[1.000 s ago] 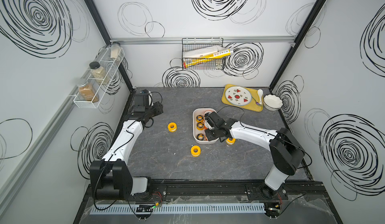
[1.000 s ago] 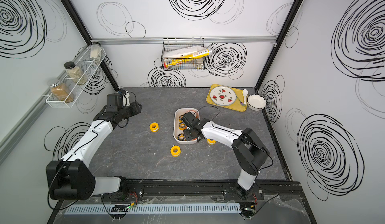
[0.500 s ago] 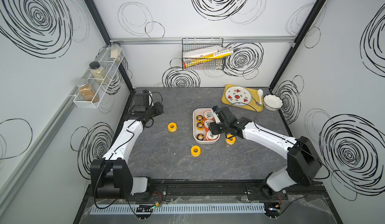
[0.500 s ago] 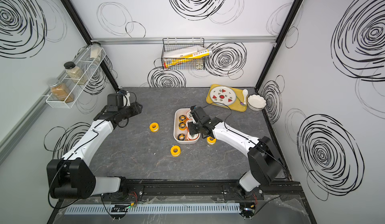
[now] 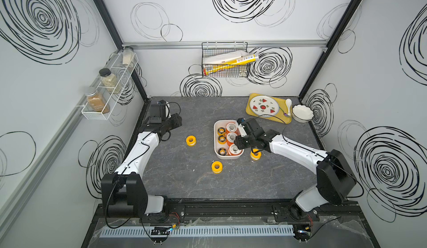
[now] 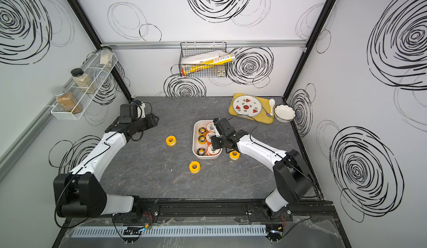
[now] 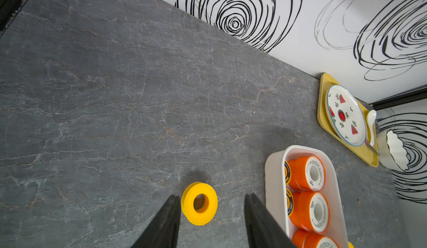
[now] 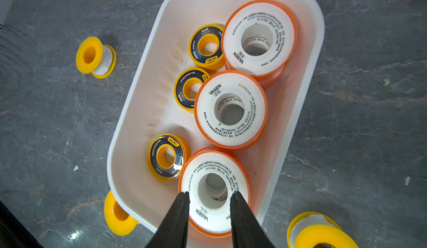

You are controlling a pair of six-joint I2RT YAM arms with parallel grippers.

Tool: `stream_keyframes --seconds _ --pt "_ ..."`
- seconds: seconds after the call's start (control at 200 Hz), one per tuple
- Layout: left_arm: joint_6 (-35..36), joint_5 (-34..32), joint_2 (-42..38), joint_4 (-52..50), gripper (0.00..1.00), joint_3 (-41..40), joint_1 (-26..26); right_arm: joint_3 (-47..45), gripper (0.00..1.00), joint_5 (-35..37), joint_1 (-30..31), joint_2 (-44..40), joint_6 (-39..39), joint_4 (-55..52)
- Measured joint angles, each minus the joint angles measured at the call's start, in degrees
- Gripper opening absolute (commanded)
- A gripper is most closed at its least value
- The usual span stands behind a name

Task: Put the sealing tape into the storage box
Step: Place the sealing tape in the storage box.

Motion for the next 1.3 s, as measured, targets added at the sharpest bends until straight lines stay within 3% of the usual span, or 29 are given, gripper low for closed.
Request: stream_keyframes --seconds 0.941,1.302 --pt "0.0 0.7 0.9 -0.2 0.52 0.0 0.2 0.7 0.28 1.6 0.1 5.7 -0.5 -2.4" --pt "0.0 1.5 1.1 -0.2 0.52 0.0 0.4 0.7 0.29 3.2 0.0 -0.9 -0.1 -2.2"
